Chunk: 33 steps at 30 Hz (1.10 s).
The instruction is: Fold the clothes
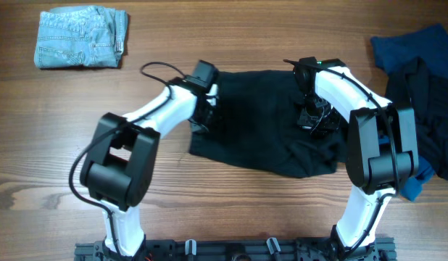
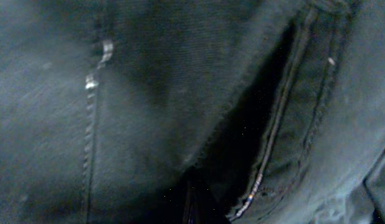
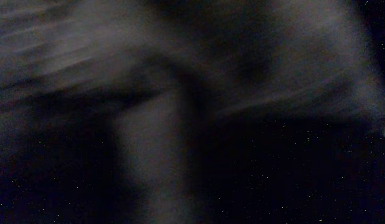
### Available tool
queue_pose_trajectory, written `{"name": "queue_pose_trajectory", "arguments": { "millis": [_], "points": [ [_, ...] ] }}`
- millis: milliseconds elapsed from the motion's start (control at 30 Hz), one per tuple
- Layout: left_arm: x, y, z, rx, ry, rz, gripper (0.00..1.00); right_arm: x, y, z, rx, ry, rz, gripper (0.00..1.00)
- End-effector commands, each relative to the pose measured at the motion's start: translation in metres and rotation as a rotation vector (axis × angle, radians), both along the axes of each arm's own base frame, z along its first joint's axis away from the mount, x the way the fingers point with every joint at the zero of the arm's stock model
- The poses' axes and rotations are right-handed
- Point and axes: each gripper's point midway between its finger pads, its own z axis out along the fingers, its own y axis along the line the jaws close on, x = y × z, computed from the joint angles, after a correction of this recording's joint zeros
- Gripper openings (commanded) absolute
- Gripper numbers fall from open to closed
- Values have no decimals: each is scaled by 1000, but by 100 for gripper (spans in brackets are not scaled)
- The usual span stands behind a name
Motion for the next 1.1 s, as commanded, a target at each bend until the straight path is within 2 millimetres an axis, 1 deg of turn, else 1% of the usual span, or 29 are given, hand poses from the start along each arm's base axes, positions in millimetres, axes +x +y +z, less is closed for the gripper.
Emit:
{"name": "queue_pose_trajectory", "arguments": {
  "millis": [0, 100, 200, 267, 367, 467, 567, 600, 633, 667, 700, 733, 767, 833, 867, 900, 967, 1000, 1067],
  "points": [
    [12, 99, -46, 282, 40, 150, 4, -3, -2, -6, -8, 23, 6, 4],
    [16, 135, -51, 289, 79, 225, 4, -3, -3, -6, -12, 23, 12, 4],
    [15, 169, -51, 293, 112, 278, 4, -1, -7, -4, -34, 17, 21, 4],
    [12, 185, -51, 298, 137, 319, 4, 2, -8, -1, -48, 7, 14, 4],
    [7, 200, -51, 300, 168, 358, 4, 6, -9, 10, -58, -12, -5, 4],
    [4, 213, -51, 315, 184, 396, 4, 12, -13, 35, -98, -61, -46, 4],
    [1, 228, -51, 342, 197, 430, 4, 21, -15, 71, -104, -137, -44, 4],
    [-1, 234, -51, 355, 205, 455, 4, 23, -15, 81, -96, -167, -47, 4],
    [-1, 239, -51, 357, 210, 470, 4, 26, -8, 92, -54, -204, -50, 4],
    [-2, 241, -50, 354, 211, 478, 4, 27, -2, 98, -15, -222, -39, 4],
    [-2, 244, -50, 351, 213, 486, 4, 30, 11, 104, 68, -247, -3, 4],
    [-2, 245, -50, 351, 213, 490, 4, 33, 31, 110, 187, -267, 58, 4],
    [-2, 245, -50, 351, 213, 489, 4, 37, 59, 117, 343, -291, 150, 4],
    [-2, 245, -50, 351, 213, 489, 4, 38, 120, 143, 663, -355, 344, 4],
    [-2, 244, -50, 351, 212, 487, 4, 37, 136, 154, 742, -379, 375, 4],
    [-2, 243, -50, 351, 212, 484, 4, 36, 159, 168, 837, -415, 408, 4],
    [-2, 242, -50, 344, 215, 484, 4, 34, 190, 183, 925, -454, 483, 4],
    [-2, 239, -50, 331, 217, 483, 4, 33, 210, 186, 953, -468, 496, 5],
    [-1, 235, -50, 303, 219, 484, 4, 33, 238, 184, 983, -470, 496, 5]
  ]
}}
